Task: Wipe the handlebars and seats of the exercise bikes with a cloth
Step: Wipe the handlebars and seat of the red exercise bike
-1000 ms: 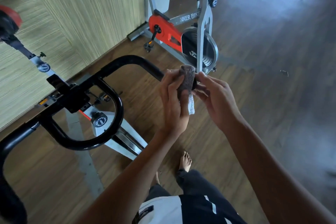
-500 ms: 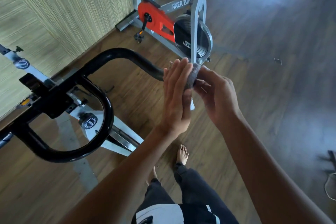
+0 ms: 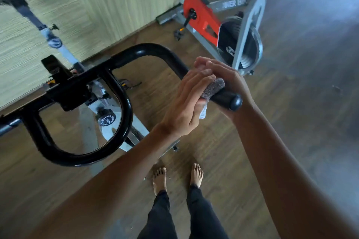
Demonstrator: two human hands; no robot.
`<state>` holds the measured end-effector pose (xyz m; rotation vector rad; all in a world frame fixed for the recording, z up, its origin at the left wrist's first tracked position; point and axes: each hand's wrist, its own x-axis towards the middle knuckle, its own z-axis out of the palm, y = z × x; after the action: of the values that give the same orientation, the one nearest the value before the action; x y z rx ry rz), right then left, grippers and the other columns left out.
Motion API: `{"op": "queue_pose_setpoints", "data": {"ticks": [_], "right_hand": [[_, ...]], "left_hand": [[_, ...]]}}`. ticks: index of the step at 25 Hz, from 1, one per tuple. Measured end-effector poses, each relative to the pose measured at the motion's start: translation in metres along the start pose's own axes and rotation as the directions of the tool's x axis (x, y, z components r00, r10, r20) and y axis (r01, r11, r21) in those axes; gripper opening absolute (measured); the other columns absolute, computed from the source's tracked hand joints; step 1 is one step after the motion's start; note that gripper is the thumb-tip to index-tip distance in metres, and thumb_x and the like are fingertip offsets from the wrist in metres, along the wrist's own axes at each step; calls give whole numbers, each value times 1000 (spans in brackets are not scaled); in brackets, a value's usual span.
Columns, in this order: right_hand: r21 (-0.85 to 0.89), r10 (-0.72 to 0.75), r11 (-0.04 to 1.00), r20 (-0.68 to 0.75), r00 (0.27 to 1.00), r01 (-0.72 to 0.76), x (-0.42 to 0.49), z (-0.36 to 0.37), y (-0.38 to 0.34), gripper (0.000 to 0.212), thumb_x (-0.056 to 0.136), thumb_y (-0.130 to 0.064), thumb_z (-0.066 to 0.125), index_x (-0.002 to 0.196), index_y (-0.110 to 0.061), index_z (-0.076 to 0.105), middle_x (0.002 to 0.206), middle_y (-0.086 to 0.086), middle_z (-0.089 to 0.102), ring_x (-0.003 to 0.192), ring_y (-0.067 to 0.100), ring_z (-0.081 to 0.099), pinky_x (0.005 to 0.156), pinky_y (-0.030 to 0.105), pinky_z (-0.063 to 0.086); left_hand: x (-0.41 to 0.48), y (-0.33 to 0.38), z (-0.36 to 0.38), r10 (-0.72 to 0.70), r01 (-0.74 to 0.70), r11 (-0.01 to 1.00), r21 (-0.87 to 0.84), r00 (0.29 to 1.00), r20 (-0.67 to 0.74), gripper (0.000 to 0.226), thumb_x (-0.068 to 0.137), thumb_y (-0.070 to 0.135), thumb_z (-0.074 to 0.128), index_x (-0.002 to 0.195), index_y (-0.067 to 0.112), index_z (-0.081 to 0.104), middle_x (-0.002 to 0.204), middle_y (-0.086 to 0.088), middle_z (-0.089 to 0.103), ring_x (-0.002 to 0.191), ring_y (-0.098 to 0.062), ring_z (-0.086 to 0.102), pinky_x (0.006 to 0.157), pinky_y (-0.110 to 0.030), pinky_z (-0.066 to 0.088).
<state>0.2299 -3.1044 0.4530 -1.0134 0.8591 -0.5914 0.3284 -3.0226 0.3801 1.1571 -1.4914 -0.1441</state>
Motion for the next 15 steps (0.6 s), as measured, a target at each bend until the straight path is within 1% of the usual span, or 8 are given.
{"op": "queue_pose_setpoints", "data": {"ticks": [1,3,4,6,8,11,13,15], "right_hand": [[-45,9,999,10,1000,-9,6,-1,-1,26,96,-11,56,115,0,70,114,15,69,109,26,64,107,43,44],[-93,21,995,8,1000,-20,17,-3,-4,23,96,-7,55,111,-2,72,107,14,72,99,21,67,94,34,52],[-92,32,995,20,999,-30,22,-3,-5,22,97,-5,54,108,-4,72,100,12,73,92,18,68,86,30,53],[-98,38,995,61,997,-32,32,-5,-5,21,97,-4,52,104,-6,72,90,8,73,82,15,68,76,26,51],[-130,41,991,111,993,-26,39,-4,-4,21,97,-2,51,105,-4,70,88,7,73,78,13,68,69,21,52],[-152,23,988,214,977,10,48,-4,0,24,97,4,47,102,-2,69,91,3,75,82,11,70,68,18,53],[-154,47,988,234,971,-10,53,-3,1,27,98,3,47,98,-8,72,88,0,75,83,10,69,69,16,53],[-187,61,982,260,964,-11,58,1,0,26,99,4,48,102,-5,71,86,-1,74,80,3,69,69,12,51]], "left_hand": [[-2,-7,-4,-38,38,999,29,999,11,42,106,26,25,134,-1,42,140,-17,46,137,-27,41,118,-48,25],[-6,-18,-9,-83,82,991,107,996,9,43,107,27,24,135,0,43,141,-20,50,138,-30,41,119,-48,22],[-7,-23,-11,-84,82,985,150,996,9,45,107,28,24,135,-1,45,140,-22,51,138,-33,42,119,-49,22],[-4,-31,-14,-83,81,976,204,996,5,47,107,30,24,134,-1,47,140,-22,51,137,-36,42,119,-49,22],[-2,-35,-13,-96,100,967,233,995,-30,46,107,32,23,133,2,46,140,-17,49,137,-34,41,120,-48,22],[-1,-38,-9,-96,123,957,262,989,-110,49,107,37,20,131,3,47,138,-13,47,138,-32,40,120,-46,22],[3,-42,-11,-105,142,948,286,984,-142,49,107,35,22,131,1,48,138,-15,48,139,-32,40,119,-47,24],[7,-46,-16,-125,174,924,340,979,-162,47,107,31,23,135,1,45,140,-17,48,141,-30,38,119,-50,25]]}}
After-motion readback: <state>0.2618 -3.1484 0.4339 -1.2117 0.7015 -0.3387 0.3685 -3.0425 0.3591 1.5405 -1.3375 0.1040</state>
